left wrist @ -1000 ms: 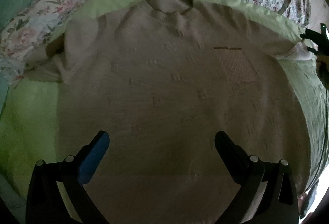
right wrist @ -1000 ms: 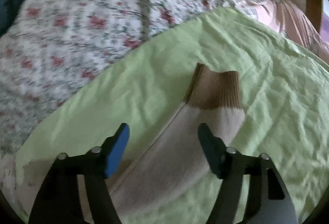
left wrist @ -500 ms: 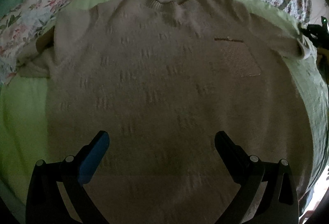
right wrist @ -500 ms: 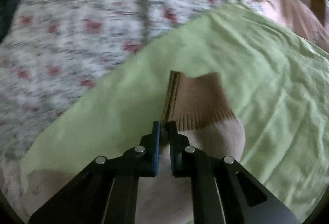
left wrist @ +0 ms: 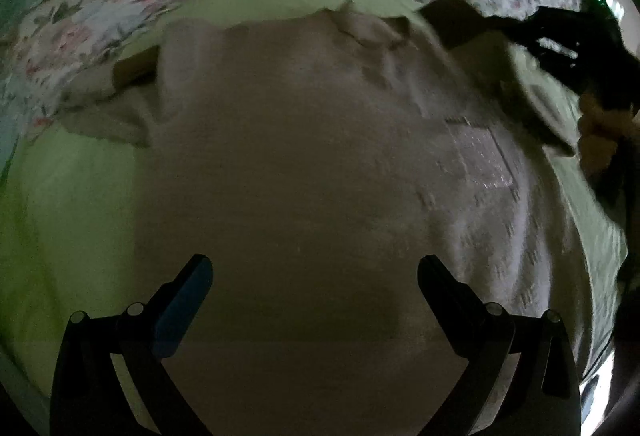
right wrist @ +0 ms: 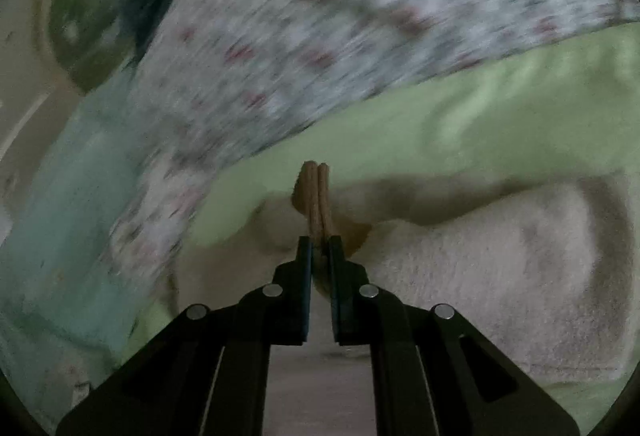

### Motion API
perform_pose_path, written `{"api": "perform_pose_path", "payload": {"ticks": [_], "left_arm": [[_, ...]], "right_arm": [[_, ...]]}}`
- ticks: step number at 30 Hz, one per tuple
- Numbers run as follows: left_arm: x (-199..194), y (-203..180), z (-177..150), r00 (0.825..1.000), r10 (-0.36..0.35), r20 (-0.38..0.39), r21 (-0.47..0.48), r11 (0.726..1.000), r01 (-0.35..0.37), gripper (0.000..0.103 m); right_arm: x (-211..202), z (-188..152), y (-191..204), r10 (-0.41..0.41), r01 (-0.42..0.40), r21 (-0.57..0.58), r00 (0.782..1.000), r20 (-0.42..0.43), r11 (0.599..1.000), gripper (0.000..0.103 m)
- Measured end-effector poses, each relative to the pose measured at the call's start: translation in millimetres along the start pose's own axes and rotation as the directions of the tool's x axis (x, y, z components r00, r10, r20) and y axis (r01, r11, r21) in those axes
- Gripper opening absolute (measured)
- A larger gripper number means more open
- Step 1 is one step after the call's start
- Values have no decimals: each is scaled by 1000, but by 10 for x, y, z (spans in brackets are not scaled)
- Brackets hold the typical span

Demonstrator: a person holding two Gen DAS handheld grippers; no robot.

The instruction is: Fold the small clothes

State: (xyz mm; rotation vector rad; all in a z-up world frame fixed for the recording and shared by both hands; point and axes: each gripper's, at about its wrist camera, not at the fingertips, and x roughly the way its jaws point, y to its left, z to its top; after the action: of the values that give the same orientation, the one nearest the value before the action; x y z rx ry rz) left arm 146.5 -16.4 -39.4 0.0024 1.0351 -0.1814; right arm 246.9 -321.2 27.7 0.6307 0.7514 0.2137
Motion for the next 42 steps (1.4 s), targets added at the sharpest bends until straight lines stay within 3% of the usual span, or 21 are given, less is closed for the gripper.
{"api": "perform_pose_path", "payload": {"ticks": [5,12,14,15,16,22,25,26,28,29,30,31,32,34,38,42], "left_arm": [[-6,310,20,999,-38,19,-65,997,40,102],[139,603,223,991,-126,37,-147,981,130,102],[223,649,293,987,-157,36,-167,973,160,102],[274,668,344,984,-174,37,-176,968,178,102],[343,680,421,980,-195,38,-184,963,199,102],[814,558,1024,952,-307,22,-183,935,305,102],[1144,420,1377,922,-386,-12,-173,909,378,101],[1254,373,1470,920,-391,-19,-178,907,382,100],[1415,307,1598,929,-368,-33,-170,918,358,84],[1451,275,1652,934,-357,-21,-155,924,349,63],[1463,240,1691,945,-328,-4,-127,937,325,49],[1474,218,1713,951,-310,1,-108,945,308,20],[1469,232,1694,945,-326,1,-106,940,325,10],[1352,287,1642,938,-344,45,-120,930,347,9],[829,517,1390,928,-308,208,-119,934,337,9],[910,785,1213,957,-230,175,-176,949,260,9]], "right_arm": [[679,-353,613,92,-98,-44,989,-116,994,9],[1258,-803,881,169,-187,-41,948,-269,982,12],[1340,-874,847,184,-194,-4,934,-308,981,30],[1330,-897,843,186,-195,0,934,-305,981,43],[1285,-907,825,190,-199,-1,937,-293,980,46],[752,-867,629,158,-162,-7,970,-185,987,46],[475,-888,445,122,-120,20,982,-141,993,46],[370,-911,370,104,-101,28,986,-127,994,46],[217,-948,259,79,-75,42,991,-109,996,46],[116,-978,190,68,-63,56,993,-94,996,46],[41,-1001,135,61,-55,67,995,-83,996,46],[-25,-1021,87,51,-45,80,996,-72,996,46],[-87,-1031,43,39,-33,95,997,-60,995,46],[-202,-1039,-41,23,-18,115,999,-37,993,46],[-441,-977,-186,-39,37,126,999,14,991,46],[-579,-885,-364,-108,101,132,993,48,986,46]]}}
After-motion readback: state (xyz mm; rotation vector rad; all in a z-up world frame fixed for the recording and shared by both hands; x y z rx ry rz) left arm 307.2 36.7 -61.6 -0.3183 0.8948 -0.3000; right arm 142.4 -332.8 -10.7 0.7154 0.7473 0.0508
